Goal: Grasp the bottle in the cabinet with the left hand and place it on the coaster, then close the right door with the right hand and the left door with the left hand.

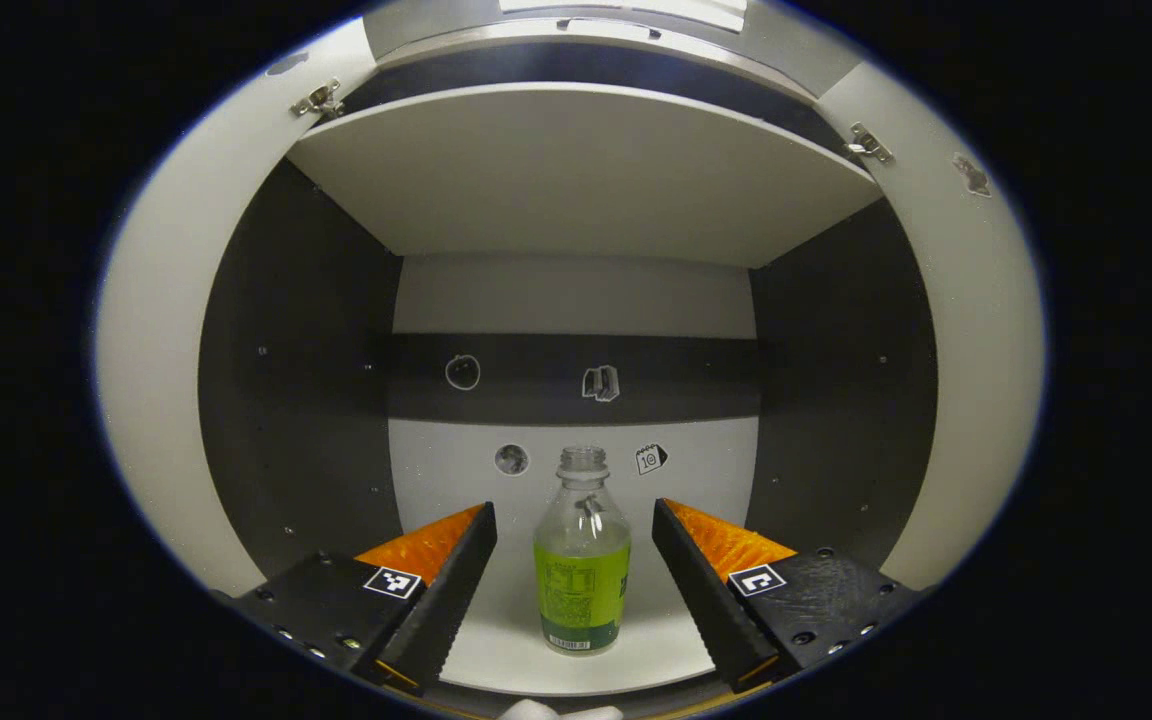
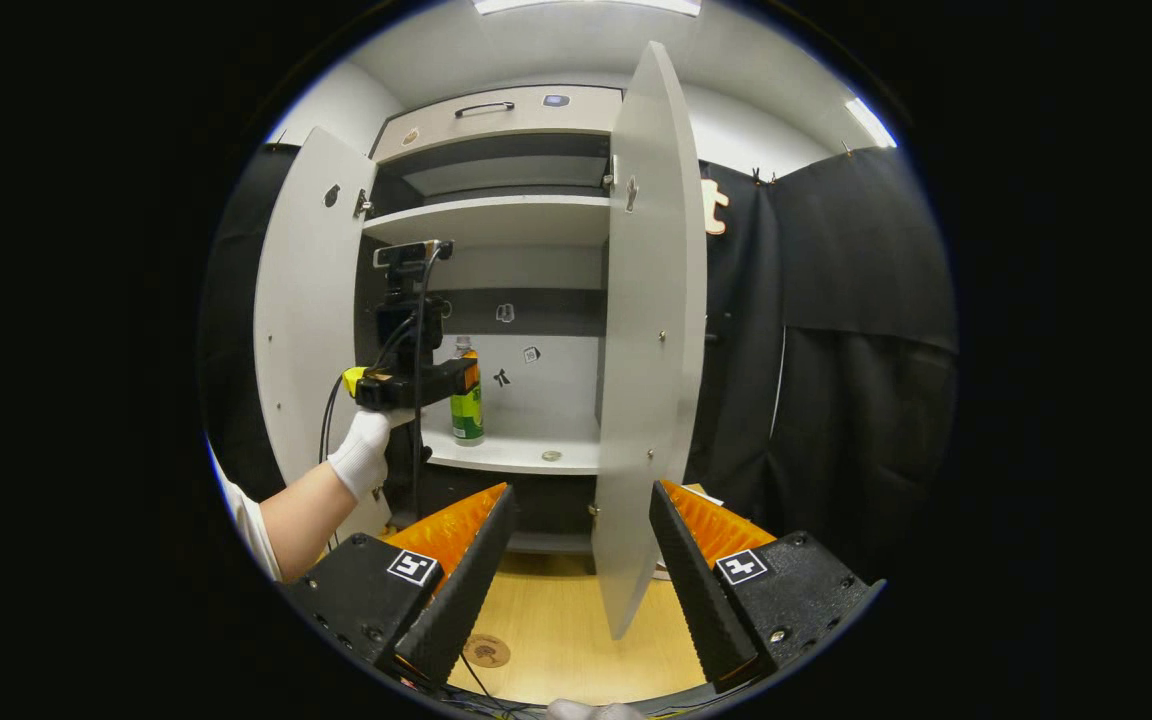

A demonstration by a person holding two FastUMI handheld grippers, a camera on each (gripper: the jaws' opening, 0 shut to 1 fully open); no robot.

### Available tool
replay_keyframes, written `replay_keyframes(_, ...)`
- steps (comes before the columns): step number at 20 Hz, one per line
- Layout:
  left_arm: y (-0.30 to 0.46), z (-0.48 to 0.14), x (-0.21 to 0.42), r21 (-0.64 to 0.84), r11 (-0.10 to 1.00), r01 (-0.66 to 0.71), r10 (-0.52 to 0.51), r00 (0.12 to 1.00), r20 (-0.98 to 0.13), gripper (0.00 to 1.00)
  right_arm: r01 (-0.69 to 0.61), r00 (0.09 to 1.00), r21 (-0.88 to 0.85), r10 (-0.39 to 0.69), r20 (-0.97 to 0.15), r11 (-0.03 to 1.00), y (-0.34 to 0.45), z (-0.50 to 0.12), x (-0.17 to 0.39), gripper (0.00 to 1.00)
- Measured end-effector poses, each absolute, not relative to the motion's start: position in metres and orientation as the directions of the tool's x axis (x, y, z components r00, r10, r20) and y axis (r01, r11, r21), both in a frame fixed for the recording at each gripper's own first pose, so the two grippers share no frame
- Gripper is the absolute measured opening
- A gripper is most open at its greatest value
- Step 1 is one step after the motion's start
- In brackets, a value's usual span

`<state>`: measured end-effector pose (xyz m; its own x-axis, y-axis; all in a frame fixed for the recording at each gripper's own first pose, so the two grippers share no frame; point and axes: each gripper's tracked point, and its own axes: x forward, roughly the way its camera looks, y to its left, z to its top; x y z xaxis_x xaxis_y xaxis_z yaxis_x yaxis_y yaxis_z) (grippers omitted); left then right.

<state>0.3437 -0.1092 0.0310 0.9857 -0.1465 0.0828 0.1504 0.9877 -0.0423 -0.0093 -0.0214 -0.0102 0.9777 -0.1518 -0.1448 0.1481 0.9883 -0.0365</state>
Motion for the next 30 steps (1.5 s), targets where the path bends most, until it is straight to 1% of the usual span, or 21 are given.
replay_keyframes(2,-0.113,0.026,0.355,-0.029,0.986,0.161,-0.158,0.983,0.088,0.96,0.153,0.977,-0.046,-0.158,-0.144,0.987,-0.023,-0.010,-0.010,0.83)
replay_keyframes(3,-0.114,0.021,0.361,-0.017,0.988,0.150,-0.148,0.985,0.083,0.94,0.156,0.976,-0.048,-0.161,-0.147,0.987,-0.024,-0.009,-0.009,0.83)
replay_keyframes(9,-0.123,-0.004,0.386,-0.009,0.990,0.141,-0.141,0.990,0.026,0.94,0.136,0.977,-0.055,-0.143,-0.157,0.989,-0.017,-0.012,-0.009,0.83)
replay_keyframes(10,-0.121,-0.003,0.384,-0.006,0.991,0.134,-0.134,0.991,0.025,0.88,0.131,0.978,-0.055,-0.138,-0.155,0.990,-0.014,-0.012,-0.010,0.83)
replay_keyframes(11,-0.122,-0.004,0.382,-0.008,0.991,0.136,-0.135,0.991,0.014,0.75,0.129,0.979,-0.056,-0.136,-0.149,0.990,-0.012,-0.010,-0.011,0.83)
replay_keyframes(13,-0.124,0.005,0.374,-0.016,0.987,0.157,-0.157,0.987,0.017,0.73,0.125,0.982,-0.058,-0.132,-0.138,0.990,-0.010,-0.007,-0.013,0.83)
replay_keyframes(14,-0.123,0.009,0.367,-0.019,0.986,0.167,-0.167,0.986,0.023,0.77,0.120,0.983,-0.055,-0.126,-0.135,0.991,-0.008,-0.006,-0.014,0.83)
replay_keyframes(15,-0.121,0.015,0.357,-0.016,0.985,0.173,-0.173,0.985,0.030,0.73,0.112,0.985,-0.053,-0.118,-0.129,0.992,-0.006,-0.003,-0.014,0.83)
replay_keyframes(16,-0.120,0.019,0.344,-0.011,0.984,0.179,-0.178,0.983,0.036,0.77,0.107,0.986,-0.051,-0.113,-0.122,0.993,-0.005,0.000,-0.014,0.83)
replay_keyframes(17,-0.118,0.024,0.334,-0.004,0.983,0.183,-0.183,0.982,0.046,0.77,0.102,0.988,-0.049,-0.107,-0.114,0.994,-0.005,0.003,-0.014,0.83)
replay_keyframes(18,-0.117,0.027,0.319,0.003,0.981,0.192,-0.192,0.980,0.056,0.74,0.094,0.989,-0.046,-0.099,-0.107,0.995,-0.003,0.004,-0.015,0.83)
replay_keyframes(19,-0.114,0.028,0.303,0.010,0.981,0.194,-0.194,0.979,0.062,0.77,0.086,0.991,-0.044,-0.091,-0.103,0.995,-0.002,0.005,-0.015,0.83)
replay_keyframes(20,-0.111,0.028,0.288,0.014,0.980,0.198,-0.198,0.978,0.067,0.74,0.078,0.992,-0.043,-0.082,-0.100,0.996,-0.002,0.005,-0.016,0.83)
replay_keyframes(21,-0.108,0.025,0.270,0.016,0.980,0.199,-0.200,0.977,0.069,0.74,0.071,0.992,-0.043,-0.075,-0.101,0.997,-0.001,0.004,-0.016,0.83)
replay_keyframes(26,-0.099,-0.022,0.189,-0.036,0.978,0.203,-0.201,0.978,0.060,0.74,0.040,0.993,-0.015,-0.042,-0.110,0.999,-0.007,-0.003,-0.028,0.83)
replay_keyframes(28,-0.097,-0.038,0.164,-0.035,0.979,0.200,-0.197,0.978,0.072,0.74,0.037,0.993,-0.024,-0.039,-0.114,0.999,-0.013,-0.007,-0.033,0.83)
replay_keyframes(30,-0.101,-0.063,0.147,-0.029,0.977,0.211,-0.209,0.977,0.053,0.74,0.029,0.990,-0.025,-0.033,-0.136,0.999,-0.018,-0.014,-0.037,0.83)
